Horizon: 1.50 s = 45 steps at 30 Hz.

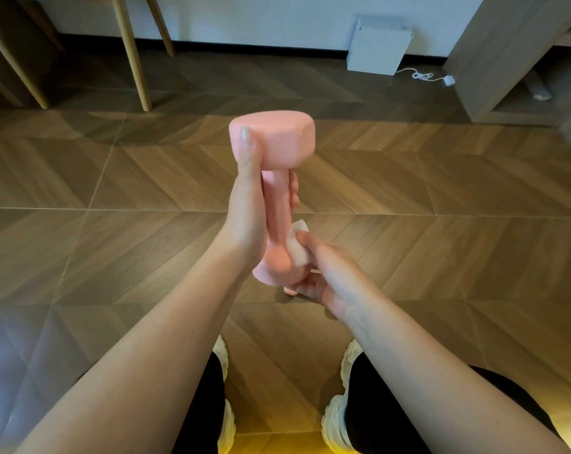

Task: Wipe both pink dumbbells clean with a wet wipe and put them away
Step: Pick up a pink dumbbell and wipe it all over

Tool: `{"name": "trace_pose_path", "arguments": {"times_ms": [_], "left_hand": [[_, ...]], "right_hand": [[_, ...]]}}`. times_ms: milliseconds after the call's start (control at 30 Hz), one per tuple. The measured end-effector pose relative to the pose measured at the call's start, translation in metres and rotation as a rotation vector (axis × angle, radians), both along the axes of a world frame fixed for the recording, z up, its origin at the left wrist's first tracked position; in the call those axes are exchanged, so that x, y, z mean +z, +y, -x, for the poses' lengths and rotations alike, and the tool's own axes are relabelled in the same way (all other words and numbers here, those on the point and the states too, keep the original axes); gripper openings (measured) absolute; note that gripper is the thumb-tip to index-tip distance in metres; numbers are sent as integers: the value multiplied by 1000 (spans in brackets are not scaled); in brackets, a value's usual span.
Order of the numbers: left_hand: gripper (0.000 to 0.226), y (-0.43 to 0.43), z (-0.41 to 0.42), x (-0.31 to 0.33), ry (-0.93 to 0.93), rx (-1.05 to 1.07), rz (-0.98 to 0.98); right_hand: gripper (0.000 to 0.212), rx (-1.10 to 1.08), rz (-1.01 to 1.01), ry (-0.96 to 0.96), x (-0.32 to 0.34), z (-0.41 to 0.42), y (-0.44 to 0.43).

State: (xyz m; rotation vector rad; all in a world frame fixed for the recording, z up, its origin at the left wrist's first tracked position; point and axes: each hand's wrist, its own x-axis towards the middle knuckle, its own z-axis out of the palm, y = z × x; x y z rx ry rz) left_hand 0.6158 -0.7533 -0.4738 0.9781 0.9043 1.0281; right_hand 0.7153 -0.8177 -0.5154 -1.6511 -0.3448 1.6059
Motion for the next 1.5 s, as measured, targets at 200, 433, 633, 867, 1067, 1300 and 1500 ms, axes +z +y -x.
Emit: {"name": "trace_pose_path", "arguments": {"times_ms": [200,433,633,867,1067,1300,1500], "left_hand": [[83,1,5,0,-184,-27,42],[87,-4,1,-1,-247,-107,28],[85,-4,3,-7,-124,-111,14],[83,-7,-3,-4,-95,-44,53],[91,-4,3,-9,-158,-91,5],[83,-4,1,-11,-23,-35,63],[100,0,6,-3,-248,-130,159]], "right_hand": [[15,78,-59,182,5,-9,-1],[17,81,5,-17,2,-1,5],[17,57,-41,33,3,-17,-2],[29,93,21,-75,-2,-7,6],[17,147,8,-28,-6,-15,7],[14,131,74,-88,-8,-10,6],[18,297,62,5,-1,-15,6]]}}
